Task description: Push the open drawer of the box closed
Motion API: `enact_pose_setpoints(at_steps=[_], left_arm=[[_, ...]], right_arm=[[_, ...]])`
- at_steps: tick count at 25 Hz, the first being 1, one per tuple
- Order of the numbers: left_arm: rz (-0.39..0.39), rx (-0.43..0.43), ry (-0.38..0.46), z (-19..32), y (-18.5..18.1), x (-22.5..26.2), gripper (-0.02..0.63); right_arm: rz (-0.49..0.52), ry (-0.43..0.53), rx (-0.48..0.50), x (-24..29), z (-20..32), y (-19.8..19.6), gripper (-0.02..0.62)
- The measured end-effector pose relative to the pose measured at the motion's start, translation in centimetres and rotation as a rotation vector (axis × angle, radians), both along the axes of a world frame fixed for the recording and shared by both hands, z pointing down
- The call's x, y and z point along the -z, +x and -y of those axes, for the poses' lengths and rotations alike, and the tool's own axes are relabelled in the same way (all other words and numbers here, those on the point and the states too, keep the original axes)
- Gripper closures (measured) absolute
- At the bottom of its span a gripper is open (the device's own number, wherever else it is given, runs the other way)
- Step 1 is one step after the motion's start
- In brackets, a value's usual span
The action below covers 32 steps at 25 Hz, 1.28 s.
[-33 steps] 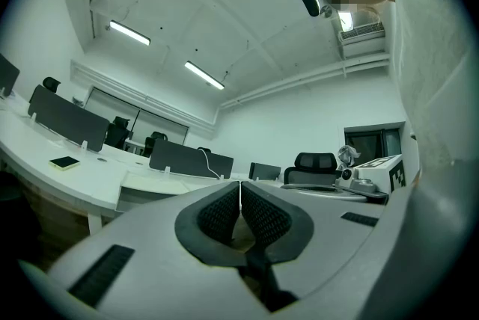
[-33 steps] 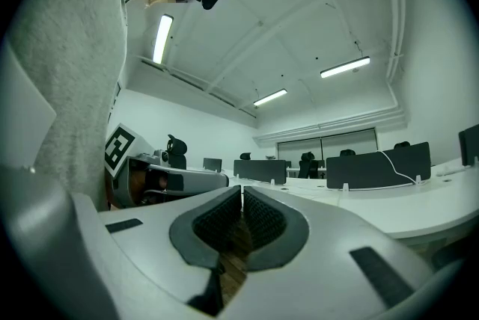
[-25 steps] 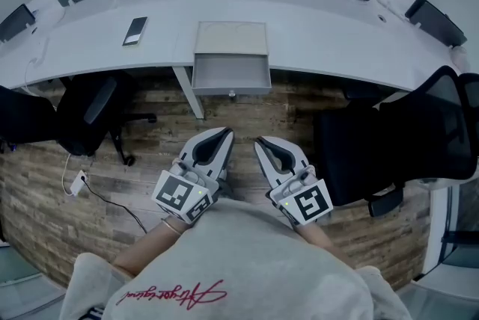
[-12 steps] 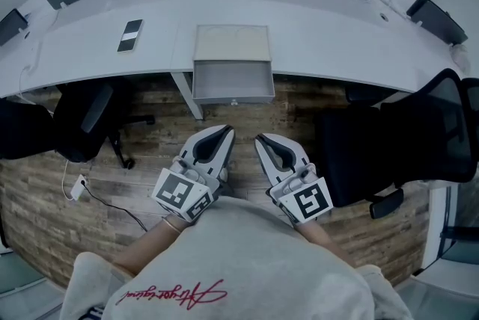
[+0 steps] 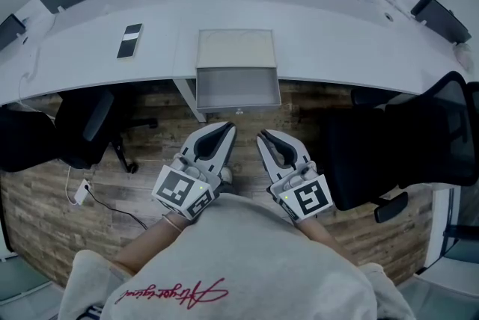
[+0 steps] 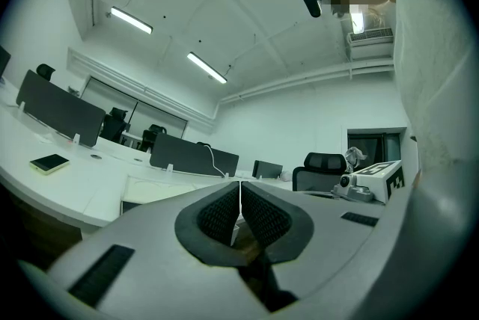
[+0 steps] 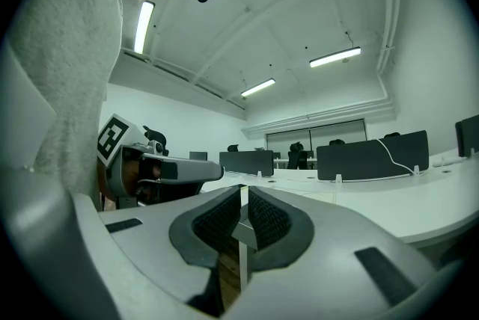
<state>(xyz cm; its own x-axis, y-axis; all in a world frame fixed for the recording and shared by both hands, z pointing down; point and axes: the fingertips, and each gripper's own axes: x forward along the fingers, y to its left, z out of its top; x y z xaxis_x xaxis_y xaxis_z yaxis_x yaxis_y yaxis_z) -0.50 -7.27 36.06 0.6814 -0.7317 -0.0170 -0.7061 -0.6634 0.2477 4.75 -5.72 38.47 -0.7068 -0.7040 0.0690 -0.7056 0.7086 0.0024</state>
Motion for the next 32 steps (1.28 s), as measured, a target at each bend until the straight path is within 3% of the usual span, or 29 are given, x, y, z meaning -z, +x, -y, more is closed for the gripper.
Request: enact_pose_setpoints(at_steps=[5,12,21,29,32], left_arm=[[-0.001,-0.005,-0.006,1.3,-0.6,-0.1,0.586],[0.007,-0.006,-0.012,2.7,-1.5,-0.4,0.586],[0.029,0.007,-0.012,4.1,-2.9,-0.6,0.586],[0.038,0.014,-0.021,4.8,-3.9,-0.9,0.586],[0.040,0.010,-0.020,5.0,-4.0,-0.9,0.586]], right_arm=[[-0.033,-0.021,-0.006,-1.1,1.5,-0.8,0.572],[-0.119,-0.140,-0.020,-6.3,3.6,-1.7,0.571],[-0.188,-0.204,-0.025,-11.7,6.3,-3.2,0.571],[-0.183,-0.266,-0.064,-14.0,7.6,-3.1,0.569],[-0.189,-0.281,-0.073,-14.4,7.9,-3.2,0.527]])
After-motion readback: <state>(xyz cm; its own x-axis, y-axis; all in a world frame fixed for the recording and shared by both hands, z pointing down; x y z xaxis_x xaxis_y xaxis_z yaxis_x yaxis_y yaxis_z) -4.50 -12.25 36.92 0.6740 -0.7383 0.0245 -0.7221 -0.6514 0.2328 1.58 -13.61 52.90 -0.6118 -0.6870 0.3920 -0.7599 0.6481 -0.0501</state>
